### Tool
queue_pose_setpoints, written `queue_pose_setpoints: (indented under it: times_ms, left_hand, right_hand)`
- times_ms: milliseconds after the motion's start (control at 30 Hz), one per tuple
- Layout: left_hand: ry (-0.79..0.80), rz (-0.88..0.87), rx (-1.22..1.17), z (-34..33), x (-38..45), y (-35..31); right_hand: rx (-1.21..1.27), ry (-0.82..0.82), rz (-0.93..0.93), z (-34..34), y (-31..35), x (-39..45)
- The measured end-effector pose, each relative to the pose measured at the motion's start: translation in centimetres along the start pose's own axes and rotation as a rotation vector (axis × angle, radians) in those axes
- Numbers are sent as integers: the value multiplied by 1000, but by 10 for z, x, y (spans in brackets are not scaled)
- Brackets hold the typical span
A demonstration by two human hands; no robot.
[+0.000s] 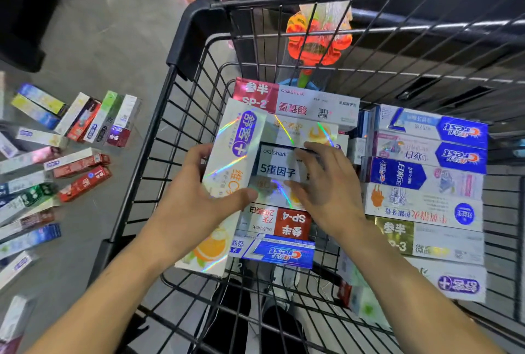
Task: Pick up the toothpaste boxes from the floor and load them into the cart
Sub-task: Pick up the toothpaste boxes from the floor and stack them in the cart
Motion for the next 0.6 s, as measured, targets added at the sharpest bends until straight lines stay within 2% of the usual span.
queue_pose_setpoints:
  times_ms: [100,333,467,600]
  left_hand:
    - [-7,-21,35,2,0,-1]
    - [54,-60,209,-6,0,5]
    - [169,-98,489,-18,-8,3]
    - [295,-286,899,-37,-6,-6]
  right_hand:
    - [-10,-13,1,1,-1,2]
    - [-36,103,-23,1,-6,9]
    - [32,144,-27,13,-15,7]
    - [64,114,-58,33,-30,-2]
Point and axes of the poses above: each hand's wrist, its own x-axis towards the middle knuckle, its own z-axis out of the back of the hand, y = z × x, the point moved 5 cm from there along x, towards the middle knuckle, and after that the axes turned 13 degrees about x, right-handed, at the moved point
